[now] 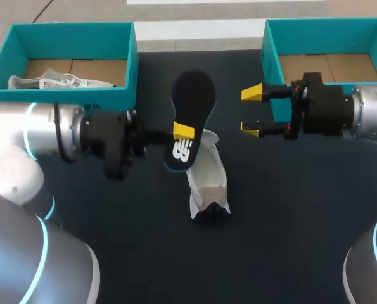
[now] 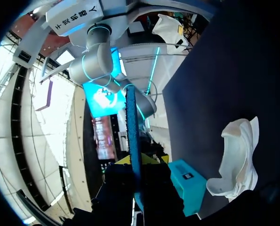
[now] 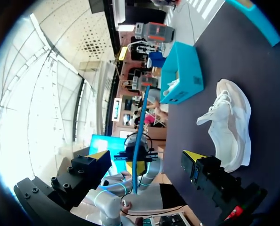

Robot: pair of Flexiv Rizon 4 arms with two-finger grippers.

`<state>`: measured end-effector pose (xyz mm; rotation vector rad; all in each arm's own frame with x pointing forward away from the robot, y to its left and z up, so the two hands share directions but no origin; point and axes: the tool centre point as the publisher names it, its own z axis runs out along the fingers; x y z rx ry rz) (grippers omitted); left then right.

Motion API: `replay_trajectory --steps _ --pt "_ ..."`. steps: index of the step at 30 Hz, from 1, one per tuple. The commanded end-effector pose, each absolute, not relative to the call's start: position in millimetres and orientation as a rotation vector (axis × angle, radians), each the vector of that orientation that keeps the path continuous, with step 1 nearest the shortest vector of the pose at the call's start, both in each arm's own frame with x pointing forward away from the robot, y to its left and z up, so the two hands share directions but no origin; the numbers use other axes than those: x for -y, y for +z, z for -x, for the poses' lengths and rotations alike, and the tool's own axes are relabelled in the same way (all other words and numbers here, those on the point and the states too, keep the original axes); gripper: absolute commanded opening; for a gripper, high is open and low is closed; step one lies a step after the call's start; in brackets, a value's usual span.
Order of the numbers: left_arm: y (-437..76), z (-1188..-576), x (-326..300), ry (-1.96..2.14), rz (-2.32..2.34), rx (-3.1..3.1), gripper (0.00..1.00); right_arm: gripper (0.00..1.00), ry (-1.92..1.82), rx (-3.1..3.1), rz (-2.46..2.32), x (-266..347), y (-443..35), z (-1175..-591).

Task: Take the shoe out of the shoebox, open the shoe tongue, remove and reinsert the insole, then place the shoe into the shoebox

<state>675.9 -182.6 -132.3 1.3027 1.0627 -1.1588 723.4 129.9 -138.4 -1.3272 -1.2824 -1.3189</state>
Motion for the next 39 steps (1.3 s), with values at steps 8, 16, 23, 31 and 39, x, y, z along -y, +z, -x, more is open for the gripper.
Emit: replay_trajectory --steps 8,16,23,31,39 --pt "-144 -673 213 -1.15 -1.243 -1.035 0.0 1.0 -1.256 1.304 1.324 -151 -138 -733" --pt "-149 -671 231 -1.16 -1.237 -1.018 0.0 0.53 -1.237 1.307 1.318 -158 -143 -736" --pt "-150 -668 241 -1.169 -1.233 -1.011 0.0 0.36 -1.226 1.3 1.319 -159 -147 -735" --pt "-152 -665 244 -1.179 -1.236 -1.009 0.0 0.13 -1.211 1.291 1.304 -161 -149 -735" --pt "-150 -663 246 -1.182 -1.234 -1.007 0.0 0.0 -1.212 1.285 1.303 -160 -151 -734"
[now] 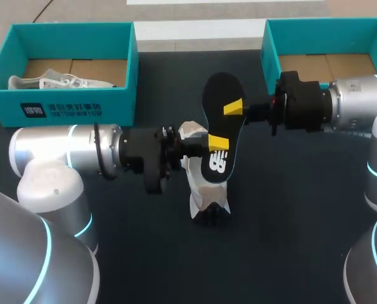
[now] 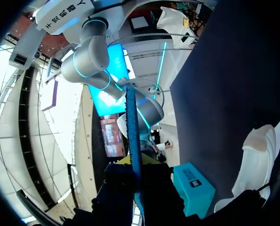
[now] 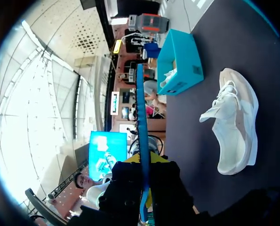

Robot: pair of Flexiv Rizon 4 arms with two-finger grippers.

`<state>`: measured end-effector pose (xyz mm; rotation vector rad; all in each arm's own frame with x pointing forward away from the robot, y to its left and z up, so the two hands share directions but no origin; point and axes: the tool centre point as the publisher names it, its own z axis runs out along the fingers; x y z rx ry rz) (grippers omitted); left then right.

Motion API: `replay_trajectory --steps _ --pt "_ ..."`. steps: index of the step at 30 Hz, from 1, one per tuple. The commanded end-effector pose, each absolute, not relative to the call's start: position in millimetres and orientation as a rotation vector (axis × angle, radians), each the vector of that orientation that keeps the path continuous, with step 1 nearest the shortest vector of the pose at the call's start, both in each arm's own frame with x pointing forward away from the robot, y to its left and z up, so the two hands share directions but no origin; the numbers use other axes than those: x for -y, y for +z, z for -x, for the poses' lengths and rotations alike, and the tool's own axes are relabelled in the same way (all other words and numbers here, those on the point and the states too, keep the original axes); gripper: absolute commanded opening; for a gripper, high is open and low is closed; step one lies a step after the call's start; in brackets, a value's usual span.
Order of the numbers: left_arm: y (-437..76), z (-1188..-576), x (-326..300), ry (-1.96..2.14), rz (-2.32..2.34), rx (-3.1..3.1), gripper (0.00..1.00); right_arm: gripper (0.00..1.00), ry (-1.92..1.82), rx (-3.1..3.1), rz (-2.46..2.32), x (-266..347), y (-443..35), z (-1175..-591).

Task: Take the shoe out of the shoebox, open the shoe tongue, remove and reinsert the insole, then place the shoe into the shoebox

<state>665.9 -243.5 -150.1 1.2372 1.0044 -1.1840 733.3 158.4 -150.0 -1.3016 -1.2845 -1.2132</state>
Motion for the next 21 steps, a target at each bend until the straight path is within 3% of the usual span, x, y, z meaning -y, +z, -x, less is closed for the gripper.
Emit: replay_trajectory --steps 1,2,3,4,21 --pt "-150 -663 245 -1.182 -1.234 -1.008 0.0 0.0 -1.212 1.283 1.303 -159 -151 -734" --pt "-151 -662 245 -1.177 -1.236 -1.015 0.33 0.0 -1.213 1.282 1.304 -159 -152 -734" --pt "-151 -661 244 -1.173 -1.237 -1.018 0.82 0.0 -1.214 1.281 1.305 -159 -152 -734" --pt "-150 -661 242 -1.172 -1.236 -1.024 1.0 0.0 -1.215 1.279 1.305 -158 -153 -735" --pt "-135 -688 188 -1.129 -1.323 -1.182 1.0 0.0 -1.177 1.254 1.324 -150 -169 -741"
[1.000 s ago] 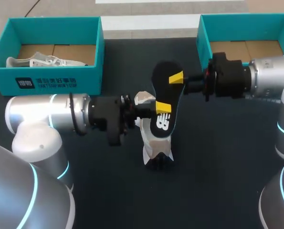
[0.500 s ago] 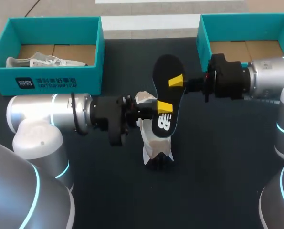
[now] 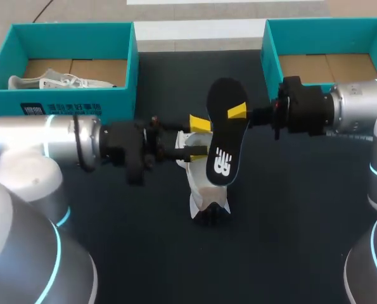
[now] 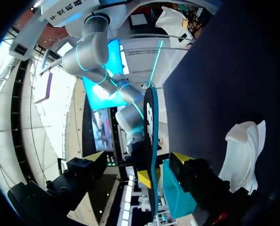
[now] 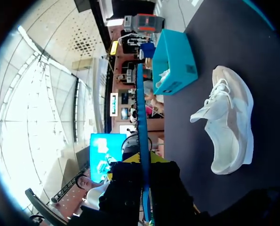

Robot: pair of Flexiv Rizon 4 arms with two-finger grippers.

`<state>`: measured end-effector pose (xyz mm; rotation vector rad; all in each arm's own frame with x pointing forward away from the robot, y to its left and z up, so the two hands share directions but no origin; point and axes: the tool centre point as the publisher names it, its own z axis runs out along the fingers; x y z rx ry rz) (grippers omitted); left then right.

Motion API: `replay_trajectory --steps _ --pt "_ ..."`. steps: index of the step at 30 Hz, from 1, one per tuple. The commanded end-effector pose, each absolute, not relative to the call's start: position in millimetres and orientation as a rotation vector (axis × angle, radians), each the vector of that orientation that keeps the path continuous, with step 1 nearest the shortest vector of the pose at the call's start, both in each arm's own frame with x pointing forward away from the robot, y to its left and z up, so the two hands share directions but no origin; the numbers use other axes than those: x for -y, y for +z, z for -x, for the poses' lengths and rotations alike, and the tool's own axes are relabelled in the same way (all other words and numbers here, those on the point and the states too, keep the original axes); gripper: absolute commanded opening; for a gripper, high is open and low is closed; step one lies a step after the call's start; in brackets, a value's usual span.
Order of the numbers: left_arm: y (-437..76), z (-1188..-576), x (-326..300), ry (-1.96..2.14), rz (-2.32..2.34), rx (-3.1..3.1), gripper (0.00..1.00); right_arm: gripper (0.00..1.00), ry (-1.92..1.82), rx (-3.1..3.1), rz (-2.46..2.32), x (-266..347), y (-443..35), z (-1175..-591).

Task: Take the shoe out of the shoebox, open the shoe tongue, remove and reinsert the insole, then place the shoe into the shoebox

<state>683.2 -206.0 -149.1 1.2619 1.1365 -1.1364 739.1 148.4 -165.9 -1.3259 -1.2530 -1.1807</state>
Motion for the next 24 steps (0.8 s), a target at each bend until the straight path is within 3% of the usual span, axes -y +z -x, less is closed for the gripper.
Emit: replay_trajectory --steps 1,14,24 --pt "-132 -691 187 -1.11 -1.356 -1.217 1.0 0.0 -1.176 1.253 1.324 -150 -170 -742" --pt "-117 -711 185 -0.792 -1.697 -1.528 1.0 0.0 -1.15 1.247 1.337 -156 -177 -742" --pt "-117 -711 185 -0.792 -1.697 -1.528 1.0 0.0 -1.168 1.24 1.333 -158 -178 -744"
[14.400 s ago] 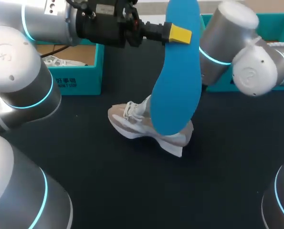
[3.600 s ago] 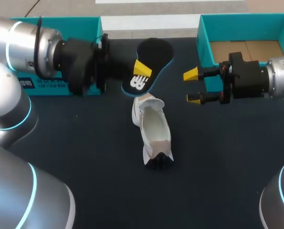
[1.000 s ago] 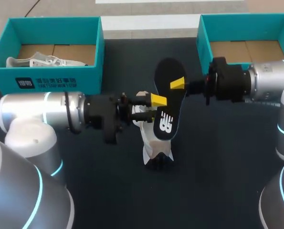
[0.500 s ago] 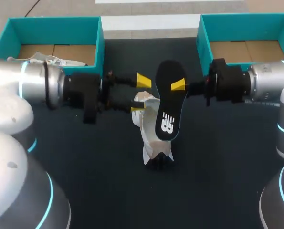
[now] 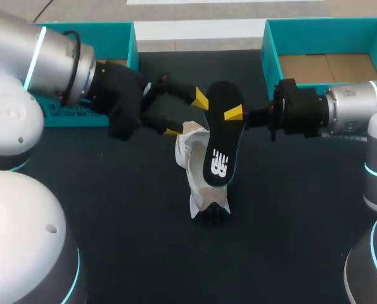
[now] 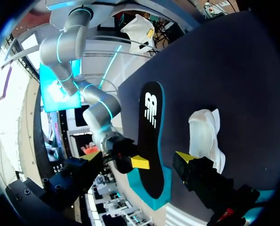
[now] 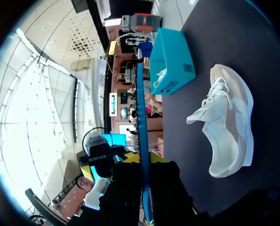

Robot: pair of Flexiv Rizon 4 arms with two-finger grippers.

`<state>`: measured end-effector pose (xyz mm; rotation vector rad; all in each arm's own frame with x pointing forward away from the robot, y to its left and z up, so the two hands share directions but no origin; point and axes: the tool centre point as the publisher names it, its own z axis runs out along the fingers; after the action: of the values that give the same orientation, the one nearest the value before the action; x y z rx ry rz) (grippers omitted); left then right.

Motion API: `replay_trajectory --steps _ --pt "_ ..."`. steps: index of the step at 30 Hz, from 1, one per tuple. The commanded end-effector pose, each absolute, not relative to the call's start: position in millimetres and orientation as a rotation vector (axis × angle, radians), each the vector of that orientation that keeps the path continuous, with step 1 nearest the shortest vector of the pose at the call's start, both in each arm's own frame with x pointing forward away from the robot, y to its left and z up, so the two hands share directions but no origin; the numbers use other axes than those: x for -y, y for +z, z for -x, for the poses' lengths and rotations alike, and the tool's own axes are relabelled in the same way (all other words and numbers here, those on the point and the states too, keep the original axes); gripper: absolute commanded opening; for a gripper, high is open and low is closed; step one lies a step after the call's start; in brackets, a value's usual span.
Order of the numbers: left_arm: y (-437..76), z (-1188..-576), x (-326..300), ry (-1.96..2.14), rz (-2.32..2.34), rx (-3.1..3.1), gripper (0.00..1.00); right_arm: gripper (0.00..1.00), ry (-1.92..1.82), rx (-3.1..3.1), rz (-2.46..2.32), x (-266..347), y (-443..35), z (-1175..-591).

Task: Take the shoe out of the shoebox, open the shoe tongue, remove and reinsert the insole, then place the shoe into the shoebox

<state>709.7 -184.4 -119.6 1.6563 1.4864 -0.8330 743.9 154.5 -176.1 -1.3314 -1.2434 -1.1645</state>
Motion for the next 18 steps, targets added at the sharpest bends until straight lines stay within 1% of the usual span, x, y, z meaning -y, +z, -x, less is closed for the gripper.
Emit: replay_trajectory --steps 1,10,11,13,16,18 --pt "-117 -711 185 -0.792 -1.697 -1.528 1.0 0.0 -1.168 1.24 1.334 -159 -179 -744" --pt "-114 -710 187 -0.819 -1.713 -1.547 1.0 0.0 -1.179 1.243 1.343 -161 -179 -743" --pt "-114 -712 190 -0.737 -1.738 -1.59 1.0 0.0 -1.179 1.245 1.344 -162 -179 -743" --pt "-111 -713 192 -0.783 -1.738 -1.651 1.0 0.0 -1.176 1.246 1.345 -163 -180 -743" --pt "-107 -714 197 -0.638 -1.837 -1.735 1.0 0.0 -1.171 1.247 1.343 -166 -181 -743" --pt "-103 -715 199 -0.652 -1.843 -1.783 1.0 0.0 -1.162 1.249 1.344 -167 -182 -743"
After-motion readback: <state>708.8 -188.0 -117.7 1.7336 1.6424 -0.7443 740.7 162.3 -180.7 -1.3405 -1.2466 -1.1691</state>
